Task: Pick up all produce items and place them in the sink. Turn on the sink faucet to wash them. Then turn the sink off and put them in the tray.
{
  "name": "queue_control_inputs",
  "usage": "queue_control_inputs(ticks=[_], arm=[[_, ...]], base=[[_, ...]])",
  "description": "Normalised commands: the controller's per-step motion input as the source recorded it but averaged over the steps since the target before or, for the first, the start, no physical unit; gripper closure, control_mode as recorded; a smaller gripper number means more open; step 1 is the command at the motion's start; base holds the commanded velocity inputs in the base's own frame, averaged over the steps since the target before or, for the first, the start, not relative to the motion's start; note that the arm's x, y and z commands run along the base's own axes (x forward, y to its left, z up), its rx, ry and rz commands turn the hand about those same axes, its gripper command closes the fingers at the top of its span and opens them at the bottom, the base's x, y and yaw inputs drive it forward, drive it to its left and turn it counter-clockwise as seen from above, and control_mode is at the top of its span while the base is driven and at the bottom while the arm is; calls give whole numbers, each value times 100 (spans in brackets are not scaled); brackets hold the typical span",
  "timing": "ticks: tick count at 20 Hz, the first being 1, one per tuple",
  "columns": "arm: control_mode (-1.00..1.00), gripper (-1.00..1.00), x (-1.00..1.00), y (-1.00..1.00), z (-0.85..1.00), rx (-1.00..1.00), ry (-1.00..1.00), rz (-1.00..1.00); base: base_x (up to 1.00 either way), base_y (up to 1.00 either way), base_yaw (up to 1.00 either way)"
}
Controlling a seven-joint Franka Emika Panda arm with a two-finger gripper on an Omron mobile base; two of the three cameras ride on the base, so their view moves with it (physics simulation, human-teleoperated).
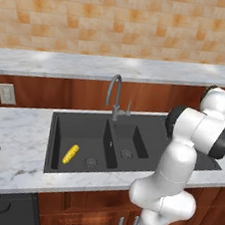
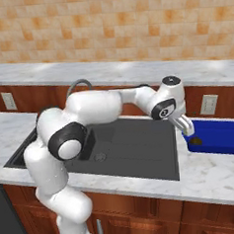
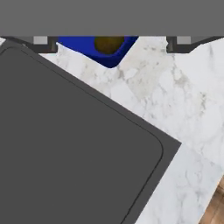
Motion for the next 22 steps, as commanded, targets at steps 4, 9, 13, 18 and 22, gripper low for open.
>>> queue_control_inputs(ticks=[4,9,13,18,22], arm=[[-100,-100,-93,100,12,0,0,29],[-100,-100,-50,100,14,0,4,28],[-100,-100,-36,100,0,0,11,24],[-100,-100,-22,100,0,0,10,19],[-100,-100,-13,100,7,0,8,9]], base=[[0,0,0],[0,0,0],[0,0,0],[0,0,0],[0,0,0]])
